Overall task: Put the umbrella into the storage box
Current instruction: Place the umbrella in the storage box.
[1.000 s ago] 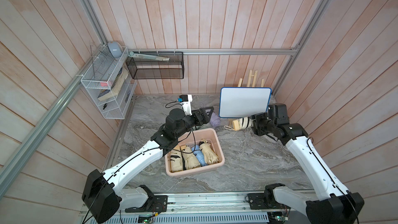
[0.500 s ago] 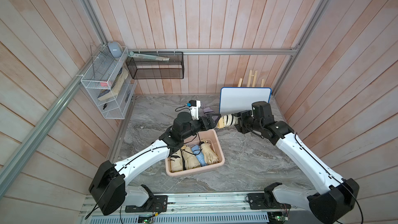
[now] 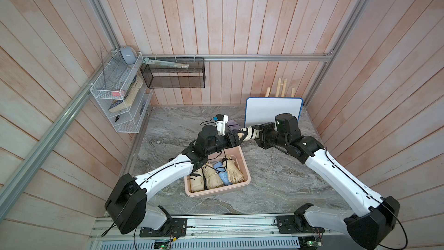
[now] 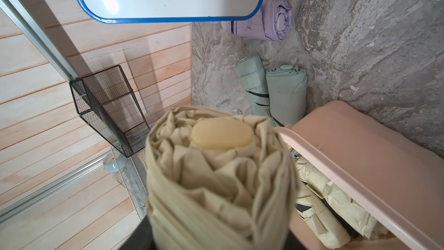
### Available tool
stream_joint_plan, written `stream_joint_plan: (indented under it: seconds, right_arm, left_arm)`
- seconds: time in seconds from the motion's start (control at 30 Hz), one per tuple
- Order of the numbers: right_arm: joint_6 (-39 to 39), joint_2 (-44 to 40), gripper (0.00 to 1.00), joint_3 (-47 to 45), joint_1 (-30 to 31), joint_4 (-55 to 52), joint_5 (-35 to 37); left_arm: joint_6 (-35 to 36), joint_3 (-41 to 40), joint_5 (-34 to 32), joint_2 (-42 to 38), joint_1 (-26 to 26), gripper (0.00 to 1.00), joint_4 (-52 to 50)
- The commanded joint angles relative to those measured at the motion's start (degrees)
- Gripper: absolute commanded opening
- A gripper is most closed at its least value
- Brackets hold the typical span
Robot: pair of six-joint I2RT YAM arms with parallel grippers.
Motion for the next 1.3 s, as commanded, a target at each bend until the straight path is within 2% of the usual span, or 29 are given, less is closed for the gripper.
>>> stream_joint_plan:
  seconds: [0.0, 0.17, 0.27, 0.4, 0.5, 0.53, 0.67, 0.77, 0.97, 1.07, 1.13, 1.23, 1.27]
  right_arm:
    - [1.43, -1.09, 0.5, 0.52, 1.08, 3.81, 0.74]
    - [1.24, -0.87, 0.52, 0.42, 1.61, 4.01, 0.98]
    - [0.63, -0.77, 0.58, 0.5, 1.93, 4.27, 1.41]
    - [-0.78, -1.44, 0.71, -0.4, 2.09, 4.39, 2.69]
    - [-3.34, -2.73, 0.75, -2.42, 2.03, 6.02, 4.76]
    - [-4.39, -3.21, 0.77, -3.02, 1.97, 6.0, 5.54]
    - [-12.46, -4.11, 0.8, -4.67, 1.54, 5.69, 7.77]
    - [-20.89, -5.19, 0.81, -5.12, 1.53, 6.21, 9.82]
    - [-43.39, -4.6, 0.81, -0.79, 1.49, 1.89, 13.76]
    - [-60.05, -4.93, 0.76, -0.12, 1.64, 4.28, 11.01]
    - [-73.77, -5.03, 0.75, 0.4, 1.88, 6.81, 5.03]
    - [-95.24, -4.41, 0.76, 2.8, 3.27, 5.2, -2.07]
    - [-101.22, -4.56, 0.76, 3.06, 4.15, 4.21, -2.59]
  left_arm:
    - [-0.11, -0.08, 0.26, -0.36, -0.08, 0.6, 2.21]
    - [-0.42, -0.22, 1.18, -0.28, -0.08, 0.45, 2.68]
    - [-0.46, -0.44, 1.26, -0.46, -0.15, 0.33, 2.86]
    - [0.05, -0.35, 1.21, -0.86, -0.08, 0.16, 2.89]
    - [0.58, -0.18, 1.03, -1.24, 0.09, 0.03, 2.21]
    - [0.83, -0.2, 1.03, -1.43, 0.16, 0.0, 1.95]
    - [1.45, -0.04, 1.17, -2.29, 1.0, 0.0, 0.27]
    - [1.97, -0.49, 2.15, -3.34, 2.0, 0.0, -1.52]
    - [3.96, -1.62, 3.63, -5.6, 4.11, 0.0, -4.47]
    - [5.93, -1.2, 5.8, -6.29, 5.14, 0.0, -6.46]
    - [7.67, -0.38, 7.71, -6.61, 5.59, 0.0, -8.67]
    - [9.81, 0.32, 10.35, -6.91, 5.98, 0.0, -11.6]
    - [10.31, 0.39, 11.25, -6.98, 6.04, 0.0, -12.21]
